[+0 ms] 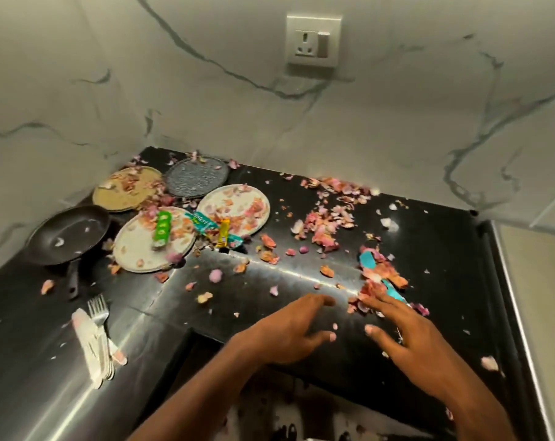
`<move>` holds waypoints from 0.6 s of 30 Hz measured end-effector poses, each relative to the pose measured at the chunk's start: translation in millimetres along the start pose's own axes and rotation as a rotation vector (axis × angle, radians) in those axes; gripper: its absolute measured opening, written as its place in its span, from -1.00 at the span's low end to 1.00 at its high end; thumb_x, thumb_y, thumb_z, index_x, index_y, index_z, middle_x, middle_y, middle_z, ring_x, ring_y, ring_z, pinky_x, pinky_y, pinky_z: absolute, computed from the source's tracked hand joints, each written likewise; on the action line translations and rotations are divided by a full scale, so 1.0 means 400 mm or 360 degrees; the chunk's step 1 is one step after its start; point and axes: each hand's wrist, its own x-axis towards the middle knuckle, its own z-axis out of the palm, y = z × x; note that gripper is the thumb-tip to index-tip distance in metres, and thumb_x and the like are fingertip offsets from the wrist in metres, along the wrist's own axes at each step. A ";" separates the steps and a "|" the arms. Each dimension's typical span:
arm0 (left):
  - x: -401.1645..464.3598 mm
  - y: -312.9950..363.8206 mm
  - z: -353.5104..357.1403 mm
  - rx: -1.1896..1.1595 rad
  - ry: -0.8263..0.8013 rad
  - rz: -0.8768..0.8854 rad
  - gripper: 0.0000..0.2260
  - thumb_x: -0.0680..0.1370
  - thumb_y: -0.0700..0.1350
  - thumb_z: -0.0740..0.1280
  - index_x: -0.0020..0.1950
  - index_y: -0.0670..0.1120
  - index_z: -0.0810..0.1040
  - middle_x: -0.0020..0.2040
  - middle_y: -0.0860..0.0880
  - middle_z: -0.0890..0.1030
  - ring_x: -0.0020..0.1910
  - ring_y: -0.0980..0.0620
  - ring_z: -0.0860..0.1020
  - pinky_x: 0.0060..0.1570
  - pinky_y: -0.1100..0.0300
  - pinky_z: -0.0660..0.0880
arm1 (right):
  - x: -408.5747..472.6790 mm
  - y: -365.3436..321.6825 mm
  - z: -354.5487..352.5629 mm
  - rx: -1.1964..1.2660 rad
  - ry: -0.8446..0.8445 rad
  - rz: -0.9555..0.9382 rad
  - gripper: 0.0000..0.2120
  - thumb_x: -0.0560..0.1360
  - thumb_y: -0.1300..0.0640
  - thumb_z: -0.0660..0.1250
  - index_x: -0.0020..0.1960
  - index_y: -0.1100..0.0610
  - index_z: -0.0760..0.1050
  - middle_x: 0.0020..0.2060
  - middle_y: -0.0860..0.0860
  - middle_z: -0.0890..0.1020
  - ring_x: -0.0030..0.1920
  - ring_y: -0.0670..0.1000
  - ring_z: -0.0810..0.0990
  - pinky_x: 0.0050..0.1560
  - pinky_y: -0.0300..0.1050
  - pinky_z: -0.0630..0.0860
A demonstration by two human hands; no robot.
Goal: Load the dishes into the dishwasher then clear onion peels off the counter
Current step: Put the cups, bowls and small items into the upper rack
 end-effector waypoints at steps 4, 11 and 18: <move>0.001 -0.003 -0.021 -0.0036 0.0054 -0.0098 -0.44 0.65 0.08 0.36 0.60 0.02 0.27 0.53 0.02 0.38 0.48 0.11 0.36 0.47 0.21 0.30 | 0.046 -0.018 -0.025 -0.0040 -0.0123 -0.0096 -0.52 0.58 -0.25 0.31 0.48 -0.34 0.37 0.58 -0.25 0.28 0.60 -0.22 0.14 0.59 0.00 0.24; 0.020 0.008 -0.023 -0.0085 0.0162 -0.0274 -0.42 0.64 0.12 0.36 0.61 0.05 0.25 0.53 0.04 0.39 0.49 0.09 0.38 0.46 0.18 0.33 | 0.091 -0.032 -0.077 -0.0014 -0.0207 -0.0200 -0.47 0.44 -0.40 0.20 0.40 -0.39 0.39 0.50 -0.32 0.32 0.55 -0.22 0.21 0.55 0.05 0.33; 0.042 0.002 -0.008 -0.0035 0.0244 -0.0479 -0.45 0.64 0.12 0.36 0.58 0.05 0.28 0.46 0.01 0.45 0.40 0.04 0.45 0.43 0.08 0.40 | 0.143 -0.020 -0.087 0.0001 -0.0299 -0.0304 -0.65 0.59 -0.20 0.32 0.34 -0.46 0.38 0.49 -0.35 0.31 0.50 -0.27 0.20 0.50 -0.10 0.22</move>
